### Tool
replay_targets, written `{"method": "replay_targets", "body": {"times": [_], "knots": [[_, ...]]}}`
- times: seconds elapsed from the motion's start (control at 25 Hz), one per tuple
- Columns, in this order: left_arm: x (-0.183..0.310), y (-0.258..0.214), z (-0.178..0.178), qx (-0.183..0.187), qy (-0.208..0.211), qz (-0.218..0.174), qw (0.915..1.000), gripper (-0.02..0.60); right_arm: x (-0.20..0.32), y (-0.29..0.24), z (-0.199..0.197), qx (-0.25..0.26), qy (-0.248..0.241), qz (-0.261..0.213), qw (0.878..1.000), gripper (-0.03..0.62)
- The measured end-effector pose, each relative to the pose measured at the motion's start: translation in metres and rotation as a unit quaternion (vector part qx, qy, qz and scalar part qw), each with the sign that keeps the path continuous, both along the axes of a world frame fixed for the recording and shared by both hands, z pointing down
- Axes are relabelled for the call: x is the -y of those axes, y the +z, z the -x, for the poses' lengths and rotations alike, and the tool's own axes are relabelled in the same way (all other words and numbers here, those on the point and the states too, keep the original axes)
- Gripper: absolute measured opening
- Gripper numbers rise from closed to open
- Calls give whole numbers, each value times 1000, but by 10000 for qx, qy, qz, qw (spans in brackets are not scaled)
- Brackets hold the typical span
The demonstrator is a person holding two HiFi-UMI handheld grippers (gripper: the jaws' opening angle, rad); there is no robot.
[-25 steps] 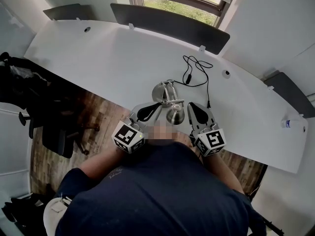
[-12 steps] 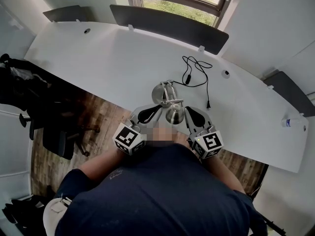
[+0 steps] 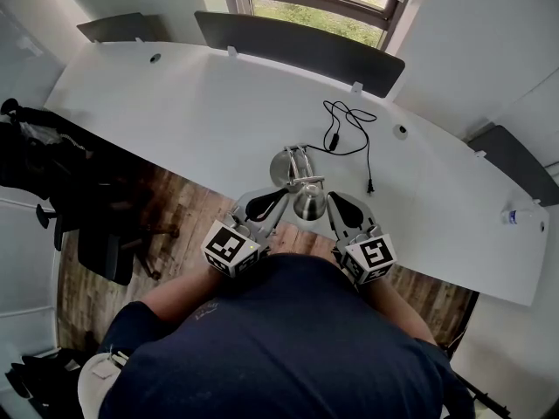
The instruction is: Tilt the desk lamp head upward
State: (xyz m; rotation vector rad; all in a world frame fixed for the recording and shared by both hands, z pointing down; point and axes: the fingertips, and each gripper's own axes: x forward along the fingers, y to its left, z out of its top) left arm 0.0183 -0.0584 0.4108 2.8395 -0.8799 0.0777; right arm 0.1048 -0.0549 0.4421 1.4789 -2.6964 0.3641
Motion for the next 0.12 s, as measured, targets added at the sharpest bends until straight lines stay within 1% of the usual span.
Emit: {"method": "replay_targets", "body": {"times": [0.12], "knots": [[-1, 0, -1, -5, 9, 26, 10000, 8, -1, 0, 1, 29, -17, 24, 10000, 9]]}}
